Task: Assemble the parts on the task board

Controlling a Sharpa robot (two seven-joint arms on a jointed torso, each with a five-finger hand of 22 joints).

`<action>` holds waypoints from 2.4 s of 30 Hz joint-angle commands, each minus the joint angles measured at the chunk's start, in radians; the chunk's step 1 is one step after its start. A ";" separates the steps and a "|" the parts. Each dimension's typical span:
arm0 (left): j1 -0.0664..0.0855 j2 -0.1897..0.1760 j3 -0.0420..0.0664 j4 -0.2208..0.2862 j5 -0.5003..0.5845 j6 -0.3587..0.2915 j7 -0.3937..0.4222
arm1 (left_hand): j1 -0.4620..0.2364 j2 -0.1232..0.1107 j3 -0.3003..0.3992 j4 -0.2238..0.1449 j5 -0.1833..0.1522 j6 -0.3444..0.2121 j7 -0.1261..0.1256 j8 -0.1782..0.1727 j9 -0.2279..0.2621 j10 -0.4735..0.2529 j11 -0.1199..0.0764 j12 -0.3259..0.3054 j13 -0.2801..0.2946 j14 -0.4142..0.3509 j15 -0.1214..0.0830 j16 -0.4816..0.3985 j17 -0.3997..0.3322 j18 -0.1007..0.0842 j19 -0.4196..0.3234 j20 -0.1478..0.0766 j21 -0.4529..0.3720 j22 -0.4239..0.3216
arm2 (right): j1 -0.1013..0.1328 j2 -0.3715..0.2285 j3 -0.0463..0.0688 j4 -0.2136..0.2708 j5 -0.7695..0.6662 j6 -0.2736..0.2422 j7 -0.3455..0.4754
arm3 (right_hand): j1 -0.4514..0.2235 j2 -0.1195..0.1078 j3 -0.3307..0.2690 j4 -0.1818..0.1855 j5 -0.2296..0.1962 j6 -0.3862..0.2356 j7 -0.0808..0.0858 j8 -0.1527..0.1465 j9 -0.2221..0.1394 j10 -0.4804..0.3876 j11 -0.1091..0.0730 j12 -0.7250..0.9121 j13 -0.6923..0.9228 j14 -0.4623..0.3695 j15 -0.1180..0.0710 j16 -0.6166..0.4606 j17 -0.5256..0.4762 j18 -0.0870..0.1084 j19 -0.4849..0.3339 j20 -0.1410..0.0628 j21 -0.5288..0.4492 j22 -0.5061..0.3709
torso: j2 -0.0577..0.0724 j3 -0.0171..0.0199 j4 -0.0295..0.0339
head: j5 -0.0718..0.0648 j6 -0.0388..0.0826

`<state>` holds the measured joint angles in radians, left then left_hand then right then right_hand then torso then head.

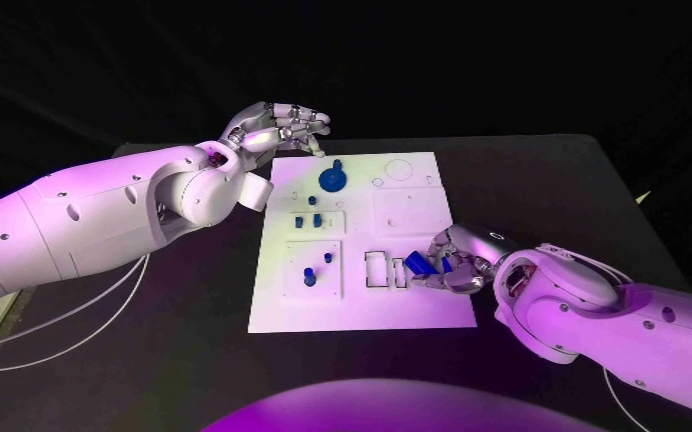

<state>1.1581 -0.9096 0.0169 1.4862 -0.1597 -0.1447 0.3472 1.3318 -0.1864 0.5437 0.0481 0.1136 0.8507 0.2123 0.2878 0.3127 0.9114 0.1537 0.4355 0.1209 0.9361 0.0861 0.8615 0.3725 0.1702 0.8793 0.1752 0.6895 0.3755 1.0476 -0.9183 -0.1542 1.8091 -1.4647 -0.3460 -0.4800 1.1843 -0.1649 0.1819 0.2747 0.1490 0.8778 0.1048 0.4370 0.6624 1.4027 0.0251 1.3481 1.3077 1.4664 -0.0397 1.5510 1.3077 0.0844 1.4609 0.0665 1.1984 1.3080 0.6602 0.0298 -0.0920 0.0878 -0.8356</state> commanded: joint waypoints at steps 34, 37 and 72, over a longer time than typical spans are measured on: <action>0.000 0.001 0.000 -0.001 0.002 0.023 0.009 | -0.008 0.007 -0.007 0.000 0.006 -0.004 0.000 -0.003 0.001 -0.008 -0.001 0.004 0.001 -0.005 0.002 0.000 -0.001 0.011 -0.002 0.009 -0.005 -0.003 | 0.037 0.012 0.002 0.086 0.052 -0.050 0.006 | 0.050 0.052 0.121 0.002 0.018 0.071 -0.028 0.000 0.000 0.040 -0.024 0.035 0.077 0.098 -0.022 0.010 0.234 -0.020 0.015 -0.021 0.027 0.137 | 0.001 0.0008 -0.0012 | 0.002 0.006; 0.000 0.001 0.000 0.000 0.002 0.023 0.009 | -0.008 0.007 -0.007 0.000 0.006 -0.004 0.000 -0.003 0.001 -0.008 -0.001 0.004 0.001 -0.005 0.002 0.000 -0.001 0.011 -0.002 0.009 -0.005 -0.003 | 0.037 0.030 0.002 0.079 0.064 -0.010 0.005 | 0.022 0.048 0.120 0.013 0.005 0.074 -0.027 -0.001 0.003 0.038 -0.022 0.031 0.075 0.098 -0.022 0.010 0.233 -0.019 0.014 -0.021 0.022 0.136 | 0.001 0.0003 -0.0004 | 0.003 0.004; 0.000 0.002 0.000 0.002 0.002 0.023 0.008 | -0.010 0.008 -0.007 0.001 0.006 -0.005 0.000 -0.003 0.002 -0.011 -0.001 0.007 0.002 -0.006 0.002 0.001 -0.001 0.011 -0.001 0.009 -0.009 -0.005 | 0.022 0.141 0.002 -0.014 0.033 0.040 -0.040 | -0.282 0.079 -0.082 0.020 -0.089 0.091 -0.042 0.039 0.057 0.041 -0.034 0.017 0.078 0.098 -0.032 0.010 0.234 -0.018 0.015 -0.030 0.008 0.144 | 0.001 0.0014 -0.0004 | 0.014 -0.004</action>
<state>1.1580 -0.9095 0.0167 1.4865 -0.1597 -0.1387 0.3460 1.3279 -0.1825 0.5437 0.0481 0.1136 0.8507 0.2123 0.2879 0.3127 0.9079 0.1499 0.4355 0.1209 0.9362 0.0860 0.8615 0.3725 0.1703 0.8757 0.1787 0.6825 0.3715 1.0709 -0.7786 -0.1526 1.7962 -1.4088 -0.3077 -0.5104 0.9049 -0.0850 0.0994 0.2946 0.0650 0.9746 0.0613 0.4749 0.7192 1.4436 -0.0018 1.3682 1.3080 1.4630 -0.0648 1.5587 1.3073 0.0845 1.4679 0.0447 1.2100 1.3079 0.6611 0.0314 -0.0918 0.1014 -0.8395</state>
